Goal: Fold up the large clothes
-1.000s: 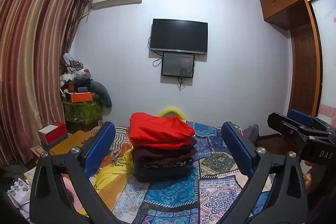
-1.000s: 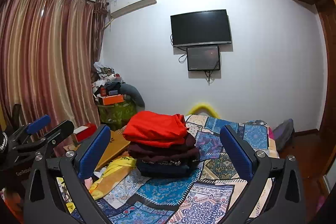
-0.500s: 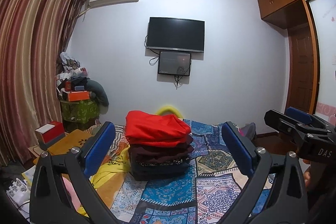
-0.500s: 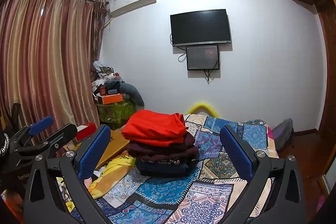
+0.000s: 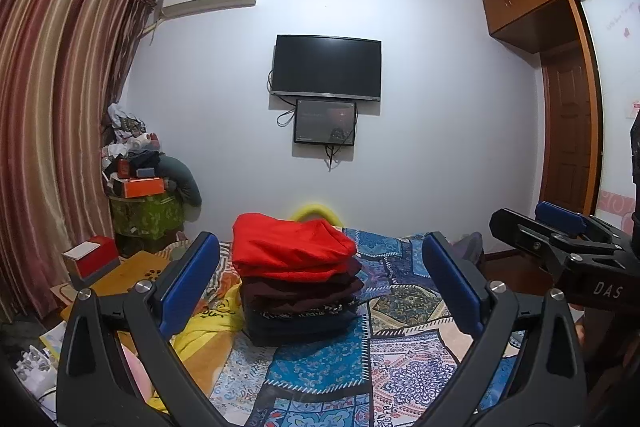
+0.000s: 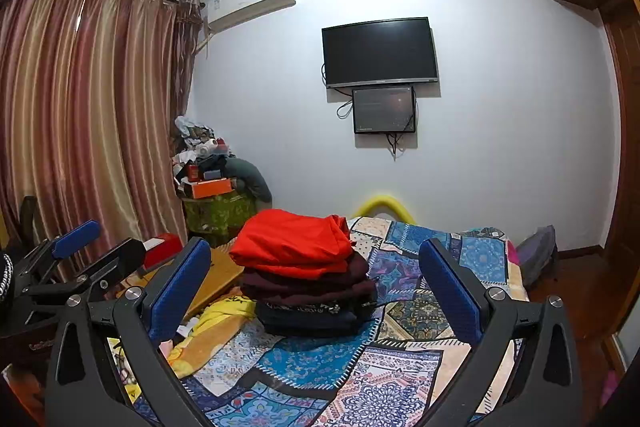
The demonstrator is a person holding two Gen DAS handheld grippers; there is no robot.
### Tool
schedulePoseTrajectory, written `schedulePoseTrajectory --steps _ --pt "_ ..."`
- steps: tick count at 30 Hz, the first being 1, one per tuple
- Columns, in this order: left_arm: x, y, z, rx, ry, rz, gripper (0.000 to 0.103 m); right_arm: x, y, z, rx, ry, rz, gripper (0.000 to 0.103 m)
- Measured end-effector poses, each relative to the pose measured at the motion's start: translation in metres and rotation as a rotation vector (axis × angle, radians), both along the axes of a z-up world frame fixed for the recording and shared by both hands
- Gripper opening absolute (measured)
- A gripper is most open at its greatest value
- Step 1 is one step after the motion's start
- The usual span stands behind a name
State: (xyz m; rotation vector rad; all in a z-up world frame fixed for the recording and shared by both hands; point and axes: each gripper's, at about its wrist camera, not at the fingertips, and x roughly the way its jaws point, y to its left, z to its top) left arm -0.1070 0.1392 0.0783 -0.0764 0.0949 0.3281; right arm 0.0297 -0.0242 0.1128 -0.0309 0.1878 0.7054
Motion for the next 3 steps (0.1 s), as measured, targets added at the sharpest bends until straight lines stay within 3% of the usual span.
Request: schedulePoseTrajectory --steps 3 --pt "0.0001 0.0001 -0.0004 -0.002 0.001 0.002 0.102 0.0005 0.0015 -0.0015 -0.002 0.002 0.0 0.103"
